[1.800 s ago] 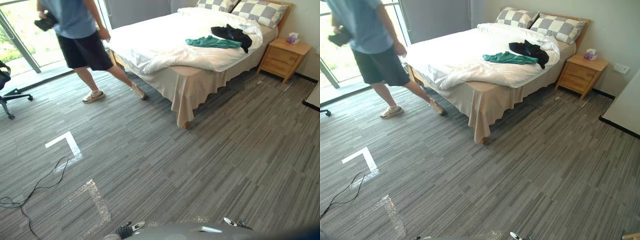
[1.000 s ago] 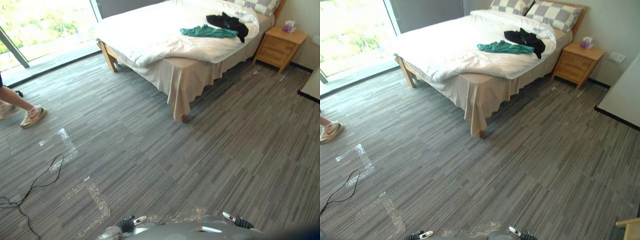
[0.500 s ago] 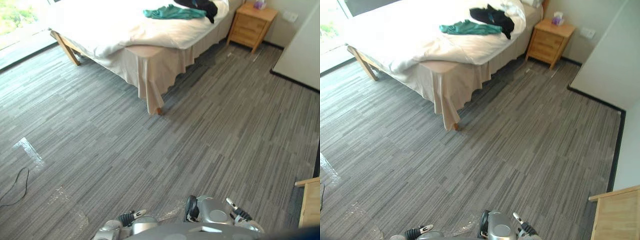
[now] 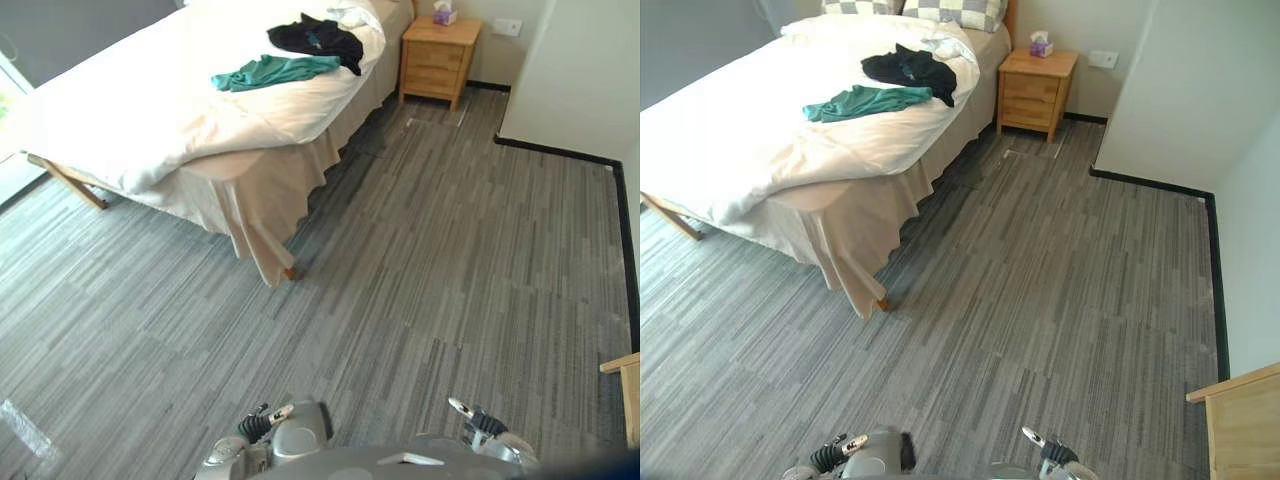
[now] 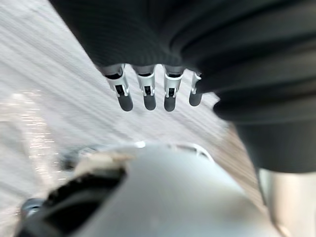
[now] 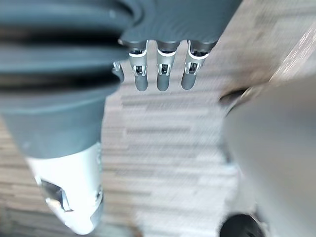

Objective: Tidy the bed and pick cloth on bed and put in laundry

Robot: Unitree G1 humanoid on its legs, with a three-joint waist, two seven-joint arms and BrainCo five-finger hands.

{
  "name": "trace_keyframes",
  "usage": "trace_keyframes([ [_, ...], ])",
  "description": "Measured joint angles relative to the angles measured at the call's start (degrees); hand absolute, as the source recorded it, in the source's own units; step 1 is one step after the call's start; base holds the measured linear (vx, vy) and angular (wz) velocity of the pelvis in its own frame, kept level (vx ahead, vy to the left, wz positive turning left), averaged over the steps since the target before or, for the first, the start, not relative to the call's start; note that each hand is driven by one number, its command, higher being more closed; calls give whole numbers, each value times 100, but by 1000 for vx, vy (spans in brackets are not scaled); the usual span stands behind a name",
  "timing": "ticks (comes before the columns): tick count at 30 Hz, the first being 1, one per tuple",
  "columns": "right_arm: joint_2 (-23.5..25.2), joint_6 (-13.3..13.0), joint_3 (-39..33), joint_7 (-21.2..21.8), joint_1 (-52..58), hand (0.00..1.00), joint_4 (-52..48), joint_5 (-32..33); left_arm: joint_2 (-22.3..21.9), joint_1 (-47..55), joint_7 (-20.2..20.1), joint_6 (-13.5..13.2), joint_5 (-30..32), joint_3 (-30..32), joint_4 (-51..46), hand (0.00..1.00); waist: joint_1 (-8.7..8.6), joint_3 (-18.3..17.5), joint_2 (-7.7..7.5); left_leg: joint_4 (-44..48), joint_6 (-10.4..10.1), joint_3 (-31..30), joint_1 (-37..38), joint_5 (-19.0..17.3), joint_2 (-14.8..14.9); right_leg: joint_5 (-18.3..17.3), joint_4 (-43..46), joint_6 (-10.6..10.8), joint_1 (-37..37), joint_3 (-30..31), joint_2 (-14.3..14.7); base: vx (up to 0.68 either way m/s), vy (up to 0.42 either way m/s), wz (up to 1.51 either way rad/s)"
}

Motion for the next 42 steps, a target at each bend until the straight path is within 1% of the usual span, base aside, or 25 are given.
trace_keyframes([
  [1, 142, -44, -24, -1, 97, 0, -83, -31, 32, -2, -59, -40, 28, 93, 24, 0, 15, -54, 30, -729, 808, 88, 64, 1163, -96, -269, -29, 370, 396, -13, -28, 467, 174, 5],
  [2, 161, -76, 26, 33, 126, 0, -108, -49, 82, -31, -18, -41, 26, 121, 26, 0, -36, -121, -111, -843, 792, 92, 78, 1149, -258, -226, -59, 437, 404, -84, -164, 441, 188, 15],
  [3, 162, -99, 20, 40, 143, 0, -102, -68, 87, -49, -8, -40, 36, 127, 25, 0, -37, -143, -127, -936, 808, 92, 89, 1093, -339, -195, -63, 488, 385, -117, -225, 348, 214, 28],
  [4, 195, -131, 3, -4, 110, 0, -108, -77, 125, -170, 20, -30, 41, 126, 47, 0, 28, -148, -232, -1195, 676, 142, 136, 962, -609, -69, -100, 503, 366, -141, -404, 368, 265, 12],
  [7, 210, -116, 47, -131, 119, 0, -109, -89, 72, -218, 43, 27, 40, 94, 240, 0, 70, -190, -167, -1358, 752, 184, 326, 680, -883, 233, 179, 587, 323, -161, -645, 279, 211, 9],
  [10, 237, -115, 29, -249, 136, 0, -144, -254, 113, -167, 168, 101, 41, -151, 248, 0, 86, -219, -153, -1506, 837, 168, 788, 421, -1106, 378, 2222, 801, -346, -165, -1077, 279, 196, 4],
  [11, 244, -121, 40, -314, 139, 0, -179, -303, 177, -164, 182, 100, 40, -284, 255, 0, 101, -248, -211, -1557, 859, 117, 1046, 291, -1218, 557, 3578, 893, -924, -149, -1338, 322, 167, 6],
  [12, 231, -135, 39, -348, 143, 0, -217, -303, 213, -163, 189, 90, 34, -397, 255, 0, 90, -261, -219, -1641, 843, 29, 1282, 212, -1275, 493, 4395, 909, -1331, -184, -1457, 333, 152, 11],
  [14, 199, -231, 41, -401, 165, 0, -299, -305, 264, -167, 196, 74, 13, -612, 257, 0, 64, -254, -196, -1770, 771, -100, 1662, 169, -1304, 218, 4848, 1007, -1759, -445, -1521, 303, 98, 33],
  [16, 200, -346, 48, -419, 174, 0, -339, -301, 295, -200, 194, 77, -90, -739, 266, 0, -5, -254, -190, -1892, 769, -315, 1929, 168, -1306, -70, 4655, 1005, -2044, -681, -1490, 254, 39, 55],
  [18, 201, -457, 53, -383, 166, 0, -401, -296, 301, -363, 157, 130, -204, -804, 269, 0, -45, -225, -180, -2073, 735, -723, 2263, 149, -1308, -232, 3804, 956, -2495, -810, -1395, 238, -26, 79],
  [20, 203, -501, 107, -340, 166, 0, -434, -262, 306, -468, 151, 237, -199, -803, 268, 0, -85, -193, -206, -2146, 707, -1114, 2475, 133, -1303, -185, 2990, 920, -2662, -775, -1307, 241, -77, 110],
  [22, 216, -556, 161, -299, 168, 0, -438, -221, 325, -478, 151, 270, -196, -790, 267, 0, -121, -187, -263, -2204, 615, -1474, 2600, 67, -1301, 117, 2182, 859, -2765, -602, -1252, 275, -111, 118],
  [23, 249, -612, 165, -244, 167, 0, -451, -180, 308, -484, 160, 302, -197, -749, 267, 0, -108, -184, -269, -2209, 538, -1723, 2652, -93, -1286, 440, 1591, 863, -2871, -278, -1181, 318, -142, 106],
  [24, 301, -675, 154, -194, 199, 0, -511, -170, 243, -459, 164, 330, -190, -519, 262, 0, -118, -174, -273, -2015, 577, -1489, 2635, -393, -1123, 701, 1089, 801, -2920, 18, -1122, 277, -122, 104],
  [27, 411, -745, 250, -101, 323, 0, -652, -185, 148, -351, 198, 334, -176, -146, 132, 0, -62, -191, -304, -1320, 386, -1486, 2524, -838, -935, 1153, 462, 780, -2778, 508, -955, 389, -252, 81],
  [28, 482, -765, 304, -47, 405, 0, -664, -192, 152, -305, 273, 316, -179, 16, 59, 0, -45, -271, -441, -921, 157, -1757, 2506, -1185, -851, 1826, 271, 705, -2517, 730, -905, 452, -316, 88],
  [30, 439, -786, 308, -13, 379, 0, -670, -203, -10, -332, 283, 313, -181, 108, 43, 0, -75, -284, -353, -777, -9, -1782, 2488, -1339, -591, 1729, 452, 737, -2456, 425, -805, 409, -290, 82],
  [31, 407, -789, 303, 16, 371, 0, -692, -295, -193, -276, 280, 279, -200, 185, -11, 0, -76, -370, -221, -788, -101, -1652, 2446, -1322, -385, 1417, 697, 676, -2498, 204, -742, 422, -256, 75],
  [34, 318, -715, 541, 103, 329, 0, -650, -537, -425, -273, 393, 94, -417, 389, -41, 0, 11, -399, -245, -1130, -315, -1575, 2657, -932, -192, 965, 1119, 539, -2514, -41, -700, 396, -236, 48],
  [37, 254, -681, 678, 271, 243, 0, -500, -756, -433, -220, 380, -85, -460, 454, 14, 0, -3, -400, -244, -259, -324, -1506, 2327, -755, -32, 936, 578, 505, -1978, -319, -612, 300, -188, 39],
  [38, 233, -675, 742, 348, 228, 0, -415, -758, -415, -228, 364, -174, -458, 452, 3, 0, 11, -391, -251, 622, -468, -1331, 1950, -641, 64, 929, 266, 483, -1652, -453, -621, 228, -151, 47],
  [39, 199, -669, 760, 359, 207, 0, -400, -759, -391, -220, 361, -217, -474, 444, 12, 0, 13, -362, -269, 1449, -422, -917, 1622, -855, 315, 927, 3, 477, -1272, -637, -654, 216, -138, 50],
  [41, 147, -624, 756, 354, 210, 0, -306, -816, -407, -236, 361, -214, -487, 416, 7, 0, -7, -336, -218, 1743, -446, -435, 1397, -1204, 566, 925, -156, 482, -879, -820, -741, 196, -38, 51],
  [42, 130, -532, 770, 354, 169, 0, -261, -929, -390, -235, 368, -209, -489, 322, -1, 0, -2, -334, -195, 1283, -441, -101, 1272, -1212, 618, 910, -167, 534, -722, -963, -852, 157, 32, 47],
])
